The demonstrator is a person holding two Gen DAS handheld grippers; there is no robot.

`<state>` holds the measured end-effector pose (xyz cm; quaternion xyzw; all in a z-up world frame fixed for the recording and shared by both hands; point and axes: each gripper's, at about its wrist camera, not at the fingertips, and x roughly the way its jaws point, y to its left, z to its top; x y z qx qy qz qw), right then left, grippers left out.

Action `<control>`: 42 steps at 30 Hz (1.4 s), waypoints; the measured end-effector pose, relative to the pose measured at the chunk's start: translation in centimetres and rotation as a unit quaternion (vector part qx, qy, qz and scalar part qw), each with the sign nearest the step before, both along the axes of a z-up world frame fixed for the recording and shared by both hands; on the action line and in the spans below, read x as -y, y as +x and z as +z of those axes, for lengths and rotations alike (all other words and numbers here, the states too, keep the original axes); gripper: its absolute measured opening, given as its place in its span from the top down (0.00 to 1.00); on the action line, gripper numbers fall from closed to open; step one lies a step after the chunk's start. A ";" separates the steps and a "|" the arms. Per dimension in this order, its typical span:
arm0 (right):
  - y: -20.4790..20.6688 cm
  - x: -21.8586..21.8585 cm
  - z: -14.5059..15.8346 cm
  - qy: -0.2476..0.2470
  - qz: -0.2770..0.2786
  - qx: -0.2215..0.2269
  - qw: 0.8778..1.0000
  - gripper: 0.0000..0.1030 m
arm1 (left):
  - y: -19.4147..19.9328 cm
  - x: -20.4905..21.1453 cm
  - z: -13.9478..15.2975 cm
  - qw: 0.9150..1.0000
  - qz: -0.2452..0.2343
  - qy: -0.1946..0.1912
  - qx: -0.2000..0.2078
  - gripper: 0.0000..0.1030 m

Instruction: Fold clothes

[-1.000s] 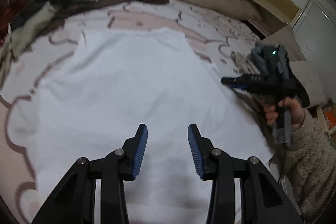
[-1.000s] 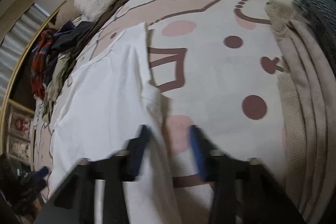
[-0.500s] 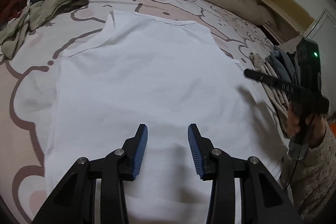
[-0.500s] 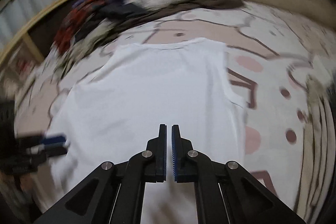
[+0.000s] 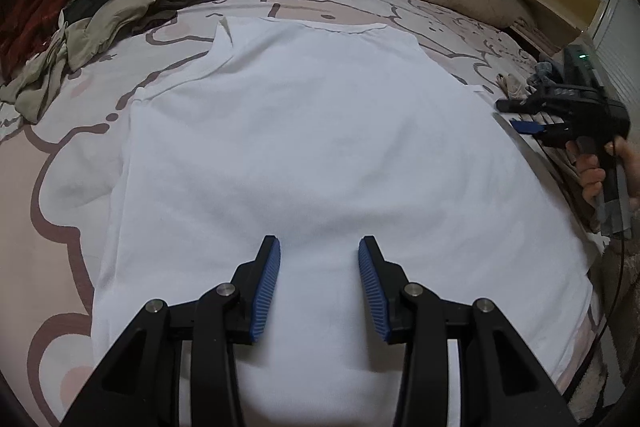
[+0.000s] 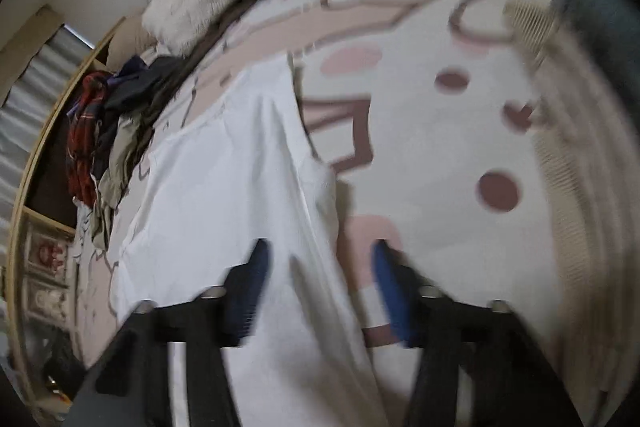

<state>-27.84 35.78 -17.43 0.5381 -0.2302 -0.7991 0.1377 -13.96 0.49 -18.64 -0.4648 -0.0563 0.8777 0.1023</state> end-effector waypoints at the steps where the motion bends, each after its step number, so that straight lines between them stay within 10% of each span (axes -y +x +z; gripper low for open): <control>1: -0.1 0.1 -0.3 -0.001 0.002 0.003 1.000 0.75 | 0.0 0.0 0.0 1.000 0.000 0.001 0.000 0.61; 3: 0.2 0.4 0.0 0.014 0.003 -0.011 1.000 0.94 | 0.0 0.1 0.0 1.000 0.001 0.003 -0.001 0.61; 7: 2.8 3.2 4.1 0.099 0.039 -0.114 0.988 0.95 | 0.0 0.5 -0.1 1.000 0.005 0.017 -0.002 0.61; 15: 10.2 17.9 2.8 0.295 0.273 -0.220 0.889 0.95 | 0.2 1.4 2.4 0.999 0.022 0.037 -0.007 0.60; 18: 11.8 19.5 0.5 0.319 0.273 -0.228 0.879 0.89 | 0.3 1.8 3.4 0.999 0.029 0.044 -0.008 0.60; 19: 12.1 19.1 0.8 0.303 0.265 -0.234 0.885 0.81 | 0.3 1.9 3.7 0.998 0.031 0.047 -0.009 0.60; 22: 12.4 16.1 2.7 0.187 0.242 -0.218 0.927 0.07 | 0.3 1.9 5.0 0.998 0.031 0.050 -0.015 0.60; 28: 13.6 10.1 6.6 0.016 0.195 -0.198 0.960 0.07 | -0.6 -2.6 8.2 0.997 -0.031 0.030 -0.058 0.50; 35: 9.7 5.9 7.9 0.029 0.138 -0.156 0.978 0.58 | -2.2 -6.5 4.6 0.997 -0.060 0.015 -0.043 0.50; 42: 5.7 9.1 4.6 0.016 0.180 -0.090 0.979 0.58 | -1.2 -4.9 1.0 0.998 -0.046 0.033 -0.002 0.50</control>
